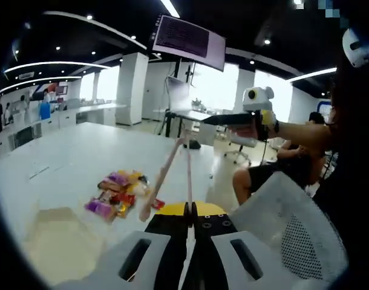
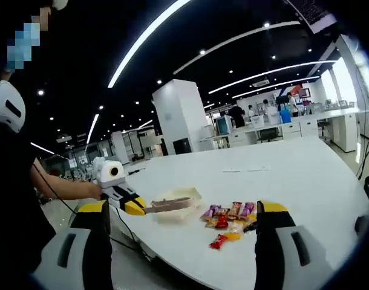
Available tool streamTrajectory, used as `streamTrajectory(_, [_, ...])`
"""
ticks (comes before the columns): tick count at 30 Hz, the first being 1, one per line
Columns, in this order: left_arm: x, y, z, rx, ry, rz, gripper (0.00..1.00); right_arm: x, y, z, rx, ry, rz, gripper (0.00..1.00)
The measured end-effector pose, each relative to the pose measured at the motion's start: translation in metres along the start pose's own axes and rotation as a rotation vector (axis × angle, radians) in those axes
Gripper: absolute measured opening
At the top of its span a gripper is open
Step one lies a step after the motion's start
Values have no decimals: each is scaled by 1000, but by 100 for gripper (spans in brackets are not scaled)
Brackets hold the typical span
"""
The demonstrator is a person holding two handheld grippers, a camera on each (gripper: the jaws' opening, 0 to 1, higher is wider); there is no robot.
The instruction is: Place the target food into the container with the food tongs after gripping and lifting it, then release it inside without dropping or visibly crushing the food.
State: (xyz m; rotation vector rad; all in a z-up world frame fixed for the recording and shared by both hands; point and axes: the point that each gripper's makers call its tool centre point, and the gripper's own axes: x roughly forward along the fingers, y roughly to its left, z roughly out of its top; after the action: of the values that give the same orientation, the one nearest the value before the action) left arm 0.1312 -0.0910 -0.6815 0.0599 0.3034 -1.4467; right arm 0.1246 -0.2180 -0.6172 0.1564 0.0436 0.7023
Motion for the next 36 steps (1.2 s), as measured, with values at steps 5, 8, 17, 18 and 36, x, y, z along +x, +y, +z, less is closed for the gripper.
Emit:
streamTrajectory(5, [-3, -34, 39, 14, -64, -76, 0, 8, 24, 37, -7, -129, 55, 100])
streamTrajectory(8, [-4, -48, 54, 33, -79, -105, 0, 13, 39, 47, -33, -141, 86, 100])
streamTrajectory(17, [-13, -102, 95, 80, -127, -209, 0, 17, 88, 98, 55, -303, 255, 95])
streamTrajectory(18, [-14, -108, 100, 82, -136, -223, 0, 15, 95, 107, 58, -331, 279, 95])
streamTrajectory(36, [-12, -148, 129, 90, -142, -339, 0, 21, 149, 117, -91, -293, 451, 94])
